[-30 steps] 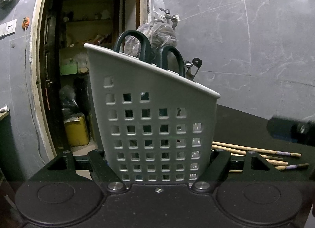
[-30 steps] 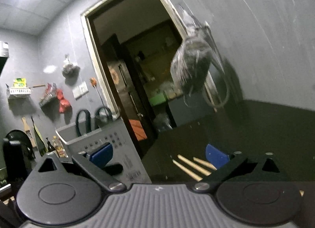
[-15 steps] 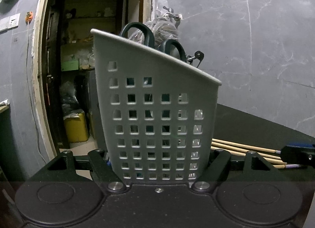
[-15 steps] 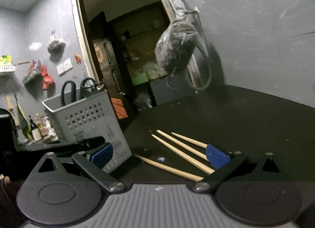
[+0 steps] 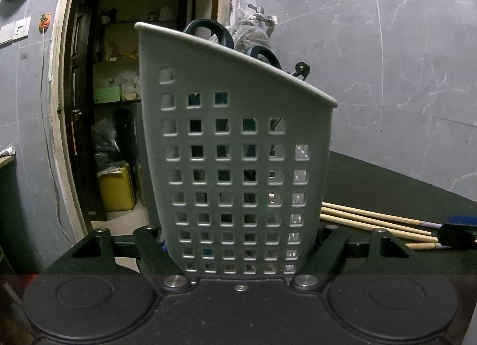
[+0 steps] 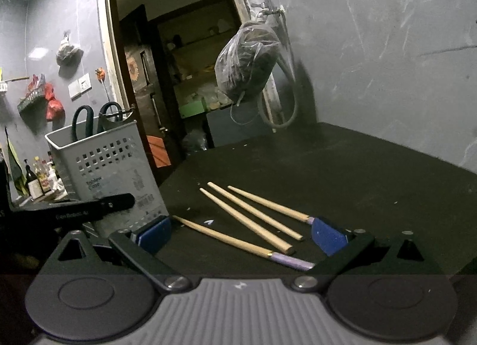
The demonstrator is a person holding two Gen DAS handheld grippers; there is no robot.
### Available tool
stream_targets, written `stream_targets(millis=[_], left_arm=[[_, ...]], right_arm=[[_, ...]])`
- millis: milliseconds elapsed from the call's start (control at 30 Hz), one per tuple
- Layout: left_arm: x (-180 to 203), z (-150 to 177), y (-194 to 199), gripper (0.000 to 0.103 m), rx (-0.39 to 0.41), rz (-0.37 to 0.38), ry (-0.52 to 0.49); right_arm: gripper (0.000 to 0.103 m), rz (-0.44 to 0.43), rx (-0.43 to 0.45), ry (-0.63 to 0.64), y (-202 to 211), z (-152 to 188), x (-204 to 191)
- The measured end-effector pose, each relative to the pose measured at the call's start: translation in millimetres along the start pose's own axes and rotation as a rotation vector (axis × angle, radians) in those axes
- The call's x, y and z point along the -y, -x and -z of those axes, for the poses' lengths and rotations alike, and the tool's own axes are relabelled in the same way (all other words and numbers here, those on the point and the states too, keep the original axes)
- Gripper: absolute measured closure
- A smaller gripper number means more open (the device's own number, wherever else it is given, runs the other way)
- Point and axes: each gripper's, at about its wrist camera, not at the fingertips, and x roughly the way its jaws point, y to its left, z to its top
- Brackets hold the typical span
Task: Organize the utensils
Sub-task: 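Open the right tool and move it back toward the chopsticks, then close the right tool on one wooden chopstick and gather another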
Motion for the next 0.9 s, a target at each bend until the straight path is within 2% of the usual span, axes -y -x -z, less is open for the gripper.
stream_targets(millis=[133,300,433,600,667,700,800,867,900], left_arm=[[1.6,0.2,-0.4,0.026,0.002,-0.001,0.001],[0.4,-0.2,-1.8,0.026,-0.004,0.000,0.004],[-0.4,-0.5,-2.0,0.026,-0.010,-0.003,0.004],[0.8,-2.0,-2.6,0.026,-0.014,-0.009,0.004],[0.9,-2.4,-2.8,0.026,-0.016,-0.011,0.009],[1.2,-2.6,-3.1,0.026,-0.017,-0.011,0.012],[1.0,-3.2,-3.3,0.026,-0.017,-0.012,0.009],[1.1,-2.9,-3.3,0.026,-0.017,-0.010,0.008],[1.4,-2.9,-3.2,0.026,-0.016,-0.010,0.007]], right_arm=[[0.000,0.038,-0.018,0.020,1.4,-1.6,6.3],[0.002,0.045,-0.064,0.108,8.8,-7.6,14.1],[0.017,0.031,-0.136,0.168,8.5,-12.2,19.6],[0.036,-0.031,-0.226,0.282,-1.2,-19.3,16.8],[0.050,-0.042,-0.264,0.297,-5.4,-21.5,18.6],[0.053,-0.042,-0.282,0.295,-7.1,-21.9,20.2],[0.066,-0.054,-0.295,0.272,-4.9,-23.1,24.6],[0.082,-0.056,-0.302,0.267,-2.1,-23.4,25.3],[0.085,-0.060,-0.307,0.263,-0.8,-23.6,25.4]])
